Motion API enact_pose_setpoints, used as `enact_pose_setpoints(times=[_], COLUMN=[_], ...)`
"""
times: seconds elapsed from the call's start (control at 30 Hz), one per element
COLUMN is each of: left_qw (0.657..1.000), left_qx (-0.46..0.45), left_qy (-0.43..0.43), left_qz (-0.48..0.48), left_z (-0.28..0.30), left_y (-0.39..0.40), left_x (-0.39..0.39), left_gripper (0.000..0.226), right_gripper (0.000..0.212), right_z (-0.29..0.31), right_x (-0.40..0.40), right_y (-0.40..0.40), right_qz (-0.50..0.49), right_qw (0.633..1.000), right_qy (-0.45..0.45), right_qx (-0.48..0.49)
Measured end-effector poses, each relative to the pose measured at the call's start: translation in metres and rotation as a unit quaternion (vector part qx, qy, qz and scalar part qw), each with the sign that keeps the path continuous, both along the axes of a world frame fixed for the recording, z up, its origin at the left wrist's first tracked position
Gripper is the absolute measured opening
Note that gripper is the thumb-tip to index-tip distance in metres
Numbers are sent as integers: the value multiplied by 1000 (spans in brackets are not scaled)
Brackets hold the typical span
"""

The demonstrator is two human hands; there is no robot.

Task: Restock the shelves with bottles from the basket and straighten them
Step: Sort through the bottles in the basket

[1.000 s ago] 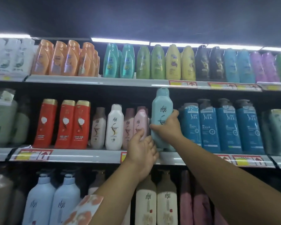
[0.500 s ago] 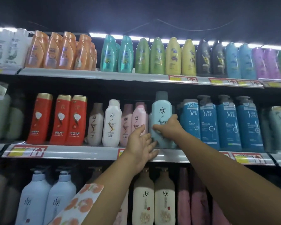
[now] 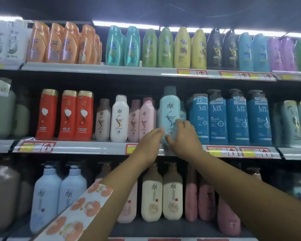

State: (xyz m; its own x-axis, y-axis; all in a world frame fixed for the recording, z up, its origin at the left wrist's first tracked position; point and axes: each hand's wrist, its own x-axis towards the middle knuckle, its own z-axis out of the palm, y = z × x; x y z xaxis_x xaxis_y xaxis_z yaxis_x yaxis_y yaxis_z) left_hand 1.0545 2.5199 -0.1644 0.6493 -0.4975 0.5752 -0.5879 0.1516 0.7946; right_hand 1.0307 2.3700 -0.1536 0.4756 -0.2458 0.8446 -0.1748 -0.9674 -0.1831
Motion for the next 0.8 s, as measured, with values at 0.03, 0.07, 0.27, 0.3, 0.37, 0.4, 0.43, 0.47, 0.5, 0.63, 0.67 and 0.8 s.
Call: enact_pose_setpoints(times=[0.03,0.07,0.27,0.3,0.37,0.4,0.43,0.47,0.5,0.63,0.67,0.8], left_qw=[995,979,832,809,768,753,744,741,742,753,756,763], left_qx=[38,76,240,276,337,361,378,387,391,416,424,454], left_qy=[-76,-149,-400,-414,-430,-432,-430,-429,-428,-402,-390,-349], left_qz=[56,113,301,315,334,341,344,343,338,312,311,299], left_z=[-6,-12,-60,-72,-100,-115,-132,-150,-168,-243,-261,-332], left_y=[5,11,41,45,54,60,66,73,80,108,113,127], left_x=[-1,-1,-20,-24,-35,-42,-49,-56,-63,-84,-88,-103], left_gripper=[28,33,37,39,45,50,55,58,60,59,60,58], right_gripper=[59,58,52,49,45,45,46,48,50,51,51,52], right_z=[-5,-11,-56,-66,-89,-104,-118,-134,-148,-208,-223,-288], right_x=[-9,-18,-82,-93,-115,-126,-137,-147,-156,-186,-191,-209], right_y=[3,7,39,44,53,56,58,60,60,53,50,40], right_qz=[5,16,10,-4,-23,-27,-27,-26,-23,-7,-7,-13], right_qw=[1000,999,989,987,982,979,976,973,971,966,966,963], right_qy=[13,29,111,117,137,153,169,184,196,230,232,259], right_qx=[-20,-32,-101,-111,-128,-133,-135,-135,-136,-119,-113,-70])
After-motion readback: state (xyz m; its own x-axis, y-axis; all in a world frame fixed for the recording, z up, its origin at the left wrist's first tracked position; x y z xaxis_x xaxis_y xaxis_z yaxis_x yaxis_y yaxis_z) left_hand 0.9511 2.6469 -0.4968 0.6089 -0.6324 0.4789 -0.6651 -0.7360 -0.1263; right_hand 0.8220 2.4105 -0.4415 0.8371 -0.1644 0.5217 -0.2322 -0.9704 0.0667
